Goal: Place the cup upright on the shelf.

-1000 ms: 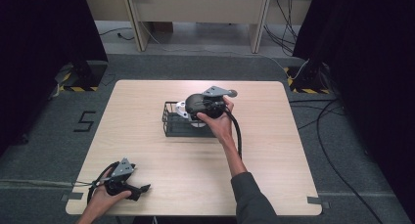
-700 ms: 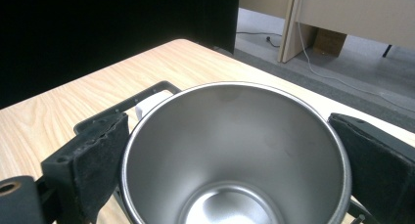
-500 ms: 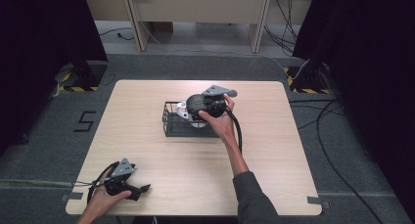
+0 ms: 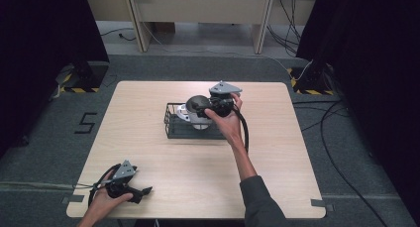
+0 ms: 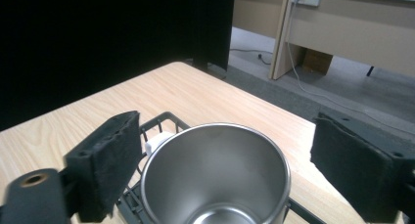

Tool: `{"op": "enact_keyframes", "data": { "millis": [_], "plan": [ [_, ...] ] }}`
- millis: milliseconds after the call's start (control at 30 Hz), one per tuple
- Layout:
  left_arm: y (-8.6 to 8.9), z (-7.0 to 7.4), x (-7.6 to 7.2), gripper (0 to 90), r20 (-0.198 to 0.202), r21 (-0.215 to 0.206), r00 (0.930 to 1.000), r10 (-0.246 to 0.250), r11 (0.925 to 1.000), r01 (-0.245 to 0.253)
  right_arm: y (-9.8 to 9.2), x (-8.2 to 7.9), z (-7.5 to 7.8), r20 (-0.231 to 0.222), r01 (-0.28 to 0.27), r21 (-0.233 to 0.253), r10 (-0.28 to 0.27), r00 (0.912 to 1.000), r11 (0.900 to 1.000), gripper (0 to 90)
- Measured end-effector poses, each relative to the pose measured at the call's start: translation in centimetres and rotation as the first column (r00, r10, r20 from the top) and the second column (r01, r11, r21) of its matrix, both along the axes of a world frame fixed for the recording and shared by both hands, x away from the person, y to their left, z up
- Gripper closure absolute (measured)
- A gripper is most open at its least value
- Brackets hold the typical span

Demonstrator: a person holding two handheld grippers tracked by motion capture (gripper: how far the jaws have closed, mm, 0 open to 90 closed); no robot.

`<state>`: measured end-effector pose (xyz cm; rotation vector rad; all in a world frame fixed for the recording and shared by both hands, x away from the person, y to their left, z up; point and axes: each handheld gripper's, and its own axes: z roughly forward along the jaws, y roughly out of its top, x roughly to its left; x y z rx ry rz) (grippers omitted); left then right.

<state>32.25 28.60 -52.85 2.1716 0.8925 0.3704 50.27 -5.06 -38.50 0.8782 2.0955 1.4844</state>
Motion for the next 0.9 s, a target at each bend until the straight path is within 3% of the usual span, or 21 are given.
{"op": "enact_keyframes", "data": {
  "millis": [500,900],
  "plan": [
    [0.0,0.0,0.0,0.0,0.000,0.003,1.0000,-0.001,1.0000,0.001,-2.4,-3.6,0.8,0.006,-0.022,0.040,0.022,0.9997,0.999,15.1],
    [0.0,0.0,0.0,0.0,0.001,0.002,1.0000,-0.001,1.0000,0.001,-3.7,-5.9,0.1,-0.005,-0.019,0.047,0.019,0.9998,0.999,15.2]
  ]
}}
